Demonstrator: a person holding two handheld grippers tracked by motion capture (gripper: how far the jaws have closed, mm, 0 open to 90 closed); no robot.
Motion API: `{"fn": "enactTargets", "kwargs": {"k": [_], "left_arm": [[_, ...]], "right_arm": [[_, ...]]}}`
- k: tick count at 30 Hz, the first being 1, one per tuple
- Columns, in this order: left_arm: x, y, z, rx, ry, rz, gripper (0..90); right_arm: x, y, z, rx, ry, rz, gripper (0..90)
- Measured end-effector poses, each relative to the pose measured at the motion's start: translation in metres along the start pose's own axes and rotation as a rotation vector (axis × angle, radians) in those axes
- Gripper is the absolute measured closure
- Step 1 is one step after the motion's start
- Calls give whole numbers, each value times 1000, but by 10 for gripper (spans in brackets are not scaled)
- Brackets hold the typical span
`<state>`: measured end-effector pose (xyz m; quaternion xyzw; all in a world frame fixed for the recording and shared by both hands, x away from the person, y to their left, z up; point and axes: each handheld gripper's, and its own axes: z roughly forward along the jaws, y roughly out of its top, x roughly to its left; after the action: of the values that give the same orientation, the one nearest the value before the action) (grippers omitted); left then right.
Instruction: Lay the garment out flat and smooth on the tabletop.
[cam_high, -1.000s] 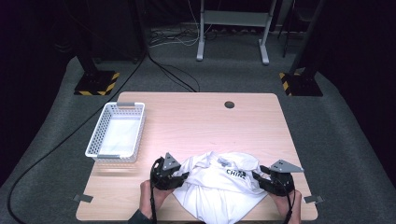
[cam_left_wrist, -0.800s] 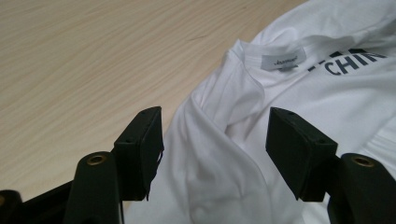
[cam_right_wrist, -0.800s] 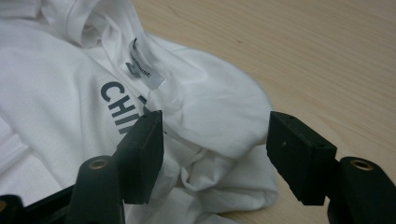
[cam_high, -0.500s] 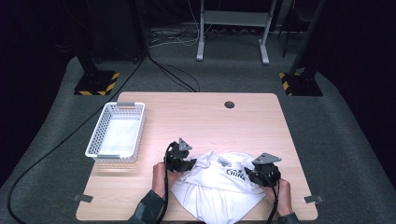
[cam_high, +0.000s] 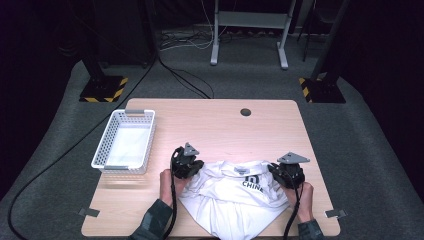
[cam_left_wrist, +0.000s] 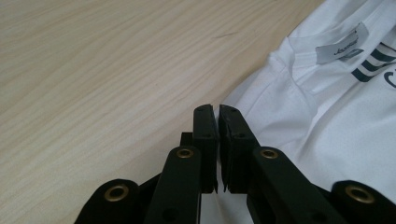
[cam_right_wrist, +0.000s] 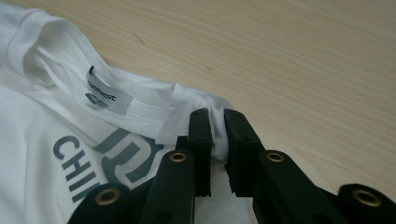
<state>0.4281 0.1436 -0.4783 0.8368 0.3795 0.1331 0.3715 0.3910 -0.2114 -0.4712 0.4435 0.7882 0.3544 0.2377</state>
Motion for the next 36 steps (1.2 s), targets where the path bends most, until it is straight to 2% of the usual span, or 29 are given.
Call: {"fn": "enactTargets", "kwargs": {"k": [3,9,13,18,21,24,25,27,29,31,36], "left_arm": [[5,1,3,-1,-9,-18,868],[22,6,10,-8,9,-55,870],[38,14,18,-1,36,-82,869],[56,25,33,26,92,-103,866],[65,28,42,43,125,-124,847],[71,26,46,66,130,-158,751],[71,25,45,71,133,-170,679],[70,22,40,57,136,-185,592],[68,20,32,51,152,-199,456],[65,20,22,33,171,-202,382],[48,16,-6,-18,164,-169,268]], "right_arm": [[-5,7,4,-10,-1,9,822],[-17,23,19,3,-10,17,820],[-27,37,37,22,-12,27,818],[-37,55,64,41,-28,42,812],[-42,62,80,60,-46,58,804],[-45,65,93,98,-57,73,727],[-45,64,94,107,-65,71,671],[-45,63,90,115,-62,94,581],[-44,60,78,91,-63,98,519],[-41,56,64,78,-61,94,493],[-31,34,34,81,-28,98,391]]}}
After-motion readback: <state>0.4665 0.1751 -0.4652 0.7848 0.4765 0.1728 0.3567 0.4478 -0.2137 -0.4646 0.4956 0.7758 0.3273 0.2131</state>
